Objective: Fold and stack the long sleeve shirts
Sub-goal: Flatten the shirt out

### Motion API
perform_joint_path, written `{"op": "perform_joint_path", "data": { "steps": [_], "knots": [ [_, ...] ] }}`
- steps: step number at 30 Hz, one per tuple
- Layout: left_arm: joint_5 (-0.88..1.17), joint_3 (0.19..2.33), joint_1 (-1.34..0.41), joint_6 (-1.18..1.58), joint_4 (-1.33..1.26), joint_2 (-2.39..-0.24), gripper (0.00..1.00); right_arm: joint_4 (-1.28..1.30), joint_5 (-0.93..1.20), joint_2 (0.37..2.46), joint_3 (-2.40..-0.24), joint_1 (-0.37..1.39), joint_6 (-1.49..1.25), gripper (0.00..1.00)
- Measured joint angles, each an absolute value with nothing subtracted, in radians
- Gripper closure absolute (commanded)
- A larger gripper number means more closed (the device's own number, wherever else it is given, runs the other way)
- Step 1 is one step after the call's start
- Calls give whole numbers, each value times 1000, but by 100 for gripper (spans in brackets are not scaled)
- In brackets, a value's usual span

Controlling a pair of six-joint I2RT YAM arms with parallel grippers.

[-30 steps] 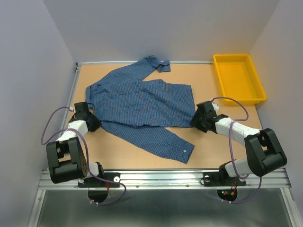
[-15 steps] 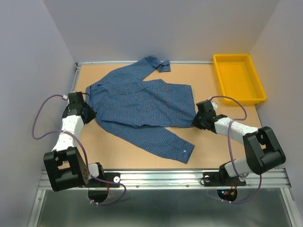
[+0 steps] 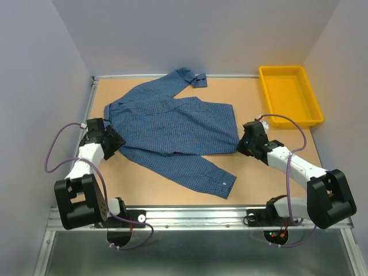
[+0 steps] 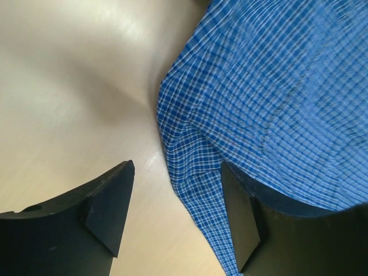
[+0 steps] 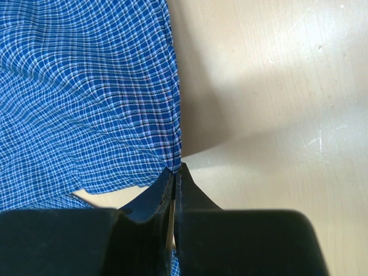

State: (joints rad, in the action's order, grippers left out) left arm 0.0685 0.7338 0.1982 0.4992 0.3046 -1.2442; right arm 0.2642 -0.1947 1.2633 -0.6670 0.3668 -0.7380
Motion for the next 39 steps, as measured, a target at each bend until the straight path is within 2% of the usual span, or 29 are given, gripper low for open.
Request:
{"op": "perform_joint_path", "data": {
  "steps": [5, 10, 19, 21, 22, 23, 26, 31, 39],
  "knots": [
    [97, 697, 198, 522, 235, -1341, 40, 276, -190, 1266, -667, 367, -737, 99],
    [106, 694, 198, 535, 177, -1380, 49, 280, -186, 1266, -667, 367, -737, 99],
    [102, 680, 198, 540, 129, -1431, 55, 281, -184, 1288, -667, 367, -737, 100],
    [101, 680, 198, 540, 123, -1433, 64, 281, -184, 1288, -667, 367, -737, 100],
    [97, 680, 198, 539, 120, -1436, 76, 280, -184, 1288, -667, 367, -737, 99],
    [96, 680, 198, 540, 117, -1439, 83, 281, -184, 1288, -667, 367, -737, 99],
    [94, 680, 198, 532, 124, -1445, 100, 281, -184, 1287, -667, 367, -737, 99],
    [88, 723, 198, 496, 234, -1430, 100, 294, -187, 1264, -672, 366, -726, 100],
    [-1, 989, 198, 399, 502, -1304, 100, 365, -212, 1207, -750, 366, -699, 100]
  ]
}}
